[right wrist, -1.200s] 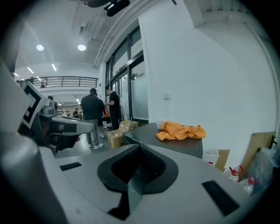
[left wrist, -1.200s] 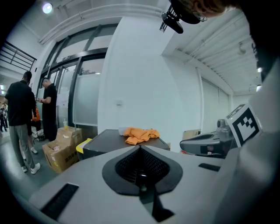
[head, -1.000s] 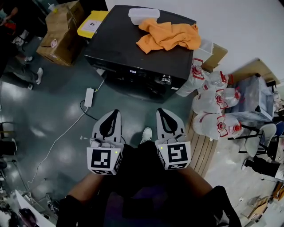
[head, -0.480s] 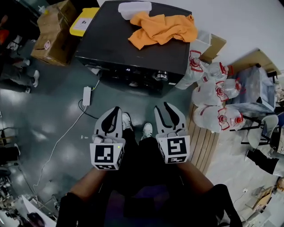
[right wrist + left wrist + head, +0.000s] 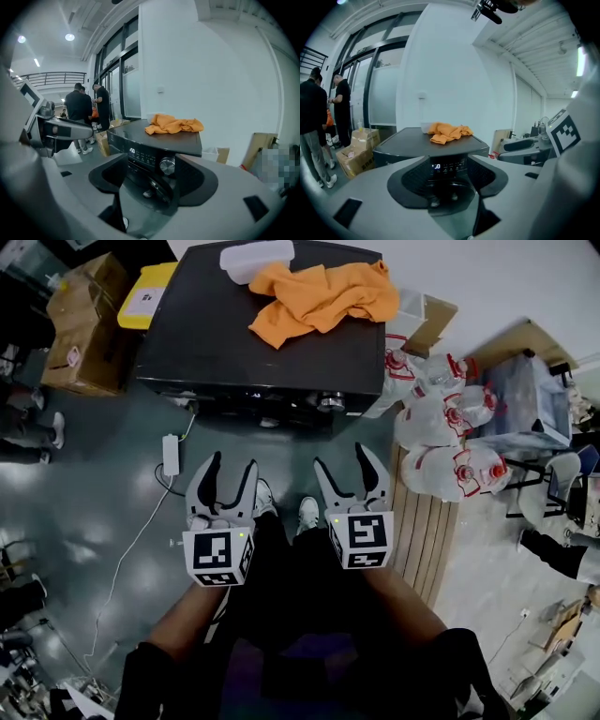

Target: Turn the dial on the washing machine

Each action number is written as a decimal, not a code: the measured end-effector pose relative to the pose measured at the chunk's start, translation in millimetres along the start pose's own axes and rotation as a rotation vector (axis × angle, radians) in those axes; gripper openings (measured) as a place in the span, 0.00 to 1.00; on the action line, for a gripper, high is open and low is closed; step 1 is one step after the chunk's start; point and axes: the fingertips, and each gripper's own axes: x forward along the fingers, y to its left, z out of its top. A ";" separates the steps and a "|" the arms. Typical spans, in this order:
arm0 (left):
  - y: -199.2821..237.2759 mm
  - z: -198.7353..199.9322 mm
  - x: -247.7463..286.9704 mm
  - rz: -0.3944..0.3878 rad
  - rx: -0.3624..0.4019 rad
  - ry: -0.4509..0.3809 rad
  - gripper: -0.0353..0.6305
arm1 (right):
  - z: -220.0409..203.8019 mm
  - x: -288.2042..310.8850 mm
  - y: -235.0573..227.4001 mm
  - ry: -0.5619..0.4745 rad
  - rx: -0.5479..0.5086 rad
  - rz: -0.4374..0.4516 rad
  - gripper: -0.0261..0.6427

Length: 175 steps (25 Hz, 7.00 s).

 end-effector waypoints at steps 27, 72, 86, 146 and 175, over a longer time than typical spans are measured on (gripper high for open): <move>34.4 -77.5 101.2 -0.069 0.053 0.154 0.51 | -63.0 121.9 -48.8 0.133 0.028 -0.238 0.57; 29.8 -72.5 126.2 -0.100 0.050 0.143 0.51 | -72.6 148.1 -65.3 0.115 0.159 -0.241 0.48; 36.2 -73.1 121.7 -0.090 0.056 0.146 0.51 | -65.3 147.9 -59.3 0.146 0.003 -0.324 0.45; 32.0 -69.8 115.8 -0.106 0.061 0.141 0.51 | -65.7 143.2 -56.2 0.181 -0.077 -0.334 0.49; 32.8 -71.3 120.8 -0.102 0.052 0.145 0.51 | -64.8 142.5 -57.1 0.135 0.081 -0.279 0.45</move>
